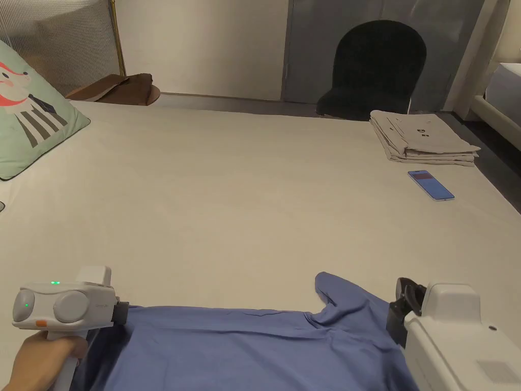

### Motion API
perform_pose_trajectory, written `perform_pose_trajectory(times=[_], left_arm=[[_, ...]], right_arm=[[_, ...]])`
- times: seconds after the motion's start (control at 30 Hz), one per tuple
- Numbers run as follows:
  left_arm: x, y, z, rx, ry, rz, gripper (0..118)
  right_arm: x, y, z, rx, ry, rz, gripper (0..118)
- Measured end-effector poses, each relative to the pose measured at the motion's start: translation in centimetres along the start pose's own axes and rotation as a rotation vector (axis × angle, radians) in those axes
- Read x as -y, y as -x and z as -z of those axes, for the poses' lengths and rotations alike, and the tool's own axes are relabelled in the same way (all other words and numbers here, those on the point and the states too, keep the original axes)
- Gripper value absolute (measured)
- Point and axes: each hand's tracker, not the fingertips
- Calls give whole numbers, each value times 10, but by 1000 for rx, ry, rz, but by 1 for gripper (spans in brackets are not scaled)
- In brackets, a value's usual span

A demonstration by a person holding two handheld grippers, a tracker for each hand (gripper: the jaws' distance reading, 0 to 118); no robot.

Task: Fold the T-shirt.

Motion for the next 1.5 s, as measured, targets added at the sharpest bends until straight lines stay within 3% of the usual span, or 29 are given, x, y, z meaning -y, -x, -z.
perform_pose_trajectory(times=[0.07,0.1,0.2,0.23,0.3,0.5,0.57,0.6,0.67,0.7,0.97,1.17,1.5], left_arm=[[2,-7,-9,-24,-12,1,3],[2,-9,-14,-22,-35,26,3],[3,-9,-31,-22,-77,42,3],[3,-10,-38,-10,-92,41,3],[3,-7,-47,18,-113,43,3],[5,-12,-68,40,-143,83,3],[7,-12,-70,45,-147,81,3],[7,-12,-71,47,-146,81,3],[10,-11,-73,45,-147,78,3],[11,-11,-75,45,-148,77,3],[29,3,-102,37,-163,43,3],[53,17,-142,53,-202,-24,3],[128,32,-204,59,-207,-24,3]], right_arm=[[-3,-14,27,17,81,26,4],[-2,-22,43,23,141,35,19],[5,-40,91,49,285,82,93],[8,-45,104,54,317,91,101],[18,-50,127,75,359,77,101],[39,-51,159,31,544,75,100],[42,-45,159,10,552,54,94],[43,-42,159,1,555,35,77],[43,-32,156,-10,559,-42,17],[43,-29,155,-20,570,-62,1],[14,-37,80,-61,424,-1,0],[-1,-51,-12,-119,285,62,0],[37,-67,-148,-180,204,175,0]])
